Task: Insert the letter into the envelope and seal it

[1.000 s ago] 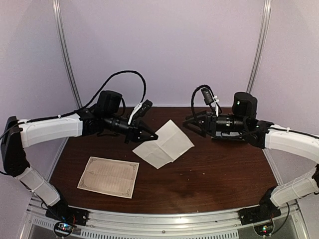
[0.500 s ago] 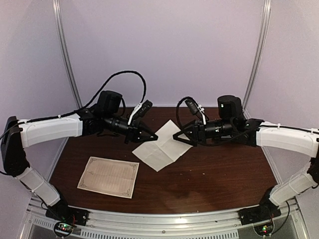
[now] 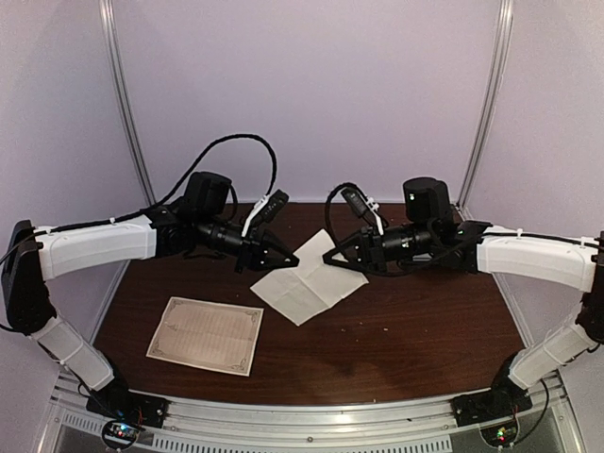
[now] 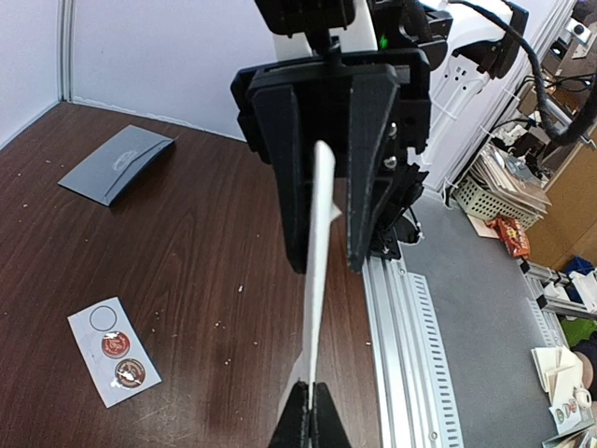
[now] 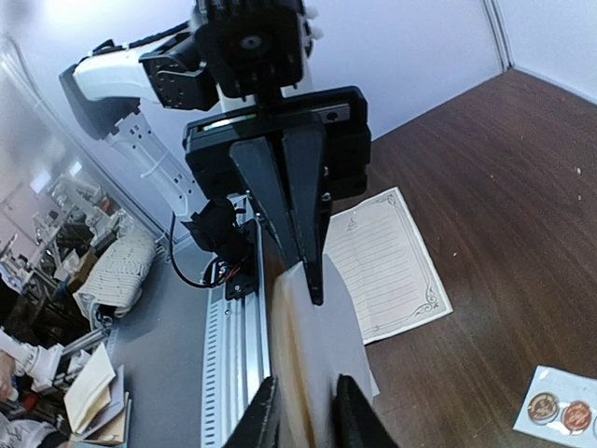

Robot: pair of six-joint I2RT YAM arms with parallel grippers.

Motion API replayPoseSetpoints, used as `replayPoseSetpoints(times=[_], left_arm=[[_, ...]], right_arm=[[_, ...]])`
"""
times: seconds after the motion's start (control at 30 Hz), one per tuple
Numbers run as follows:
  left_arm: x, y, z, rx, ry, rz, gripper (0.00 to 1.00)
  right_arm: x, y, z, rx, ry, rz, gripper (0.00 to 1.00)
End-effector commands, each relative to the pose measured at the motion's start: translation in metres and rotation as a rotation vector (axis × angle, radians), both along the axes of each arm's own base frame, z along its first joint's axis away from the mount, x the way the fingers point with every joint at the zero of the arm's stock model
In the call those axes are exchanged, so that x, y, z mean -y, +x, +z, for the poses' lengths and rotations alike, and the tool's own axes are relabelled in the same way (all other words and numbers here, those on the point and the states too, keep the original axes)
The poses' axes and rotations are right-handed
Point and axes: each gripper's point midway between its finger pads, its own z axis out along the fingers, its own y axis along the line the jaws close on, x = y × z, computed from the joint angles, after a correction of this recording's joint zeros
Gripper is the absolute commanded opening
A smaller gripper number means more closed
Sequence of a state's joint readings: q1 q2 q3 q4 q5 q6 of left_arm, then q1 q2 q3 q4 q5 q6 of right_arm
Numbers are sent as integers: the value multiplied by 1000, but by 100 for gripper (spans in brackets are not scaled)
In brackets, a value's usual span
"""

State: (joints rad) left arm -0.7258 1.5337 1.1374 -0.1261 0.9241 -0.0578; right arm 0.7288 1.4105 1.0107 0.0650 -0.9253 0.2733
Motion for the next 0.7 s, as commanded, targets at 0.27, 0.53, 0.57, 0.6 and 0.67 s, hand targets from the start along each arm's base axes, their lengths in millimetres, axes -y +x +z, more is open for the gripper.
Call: replayPoseSetpoints(times=[0.27,0.53,0.57,0.6,0.67], left_arm=[[-9,33,29,183,-19,224,25],[-51,59,85,279,-156,585,58],[-53,59,90,248,-187,602,58],[-54,60,93,208,-222,619,58],[-54,59,97,114,-298,643,58]], right_arm=[[10,19,18,78,11,-134,0],[54,71,28,134,-33,-512,0],[60,75,32,140,-24,-555,0],[65,77,40,151,5,-593,0],[73,79,53,157,71,-648,0]])
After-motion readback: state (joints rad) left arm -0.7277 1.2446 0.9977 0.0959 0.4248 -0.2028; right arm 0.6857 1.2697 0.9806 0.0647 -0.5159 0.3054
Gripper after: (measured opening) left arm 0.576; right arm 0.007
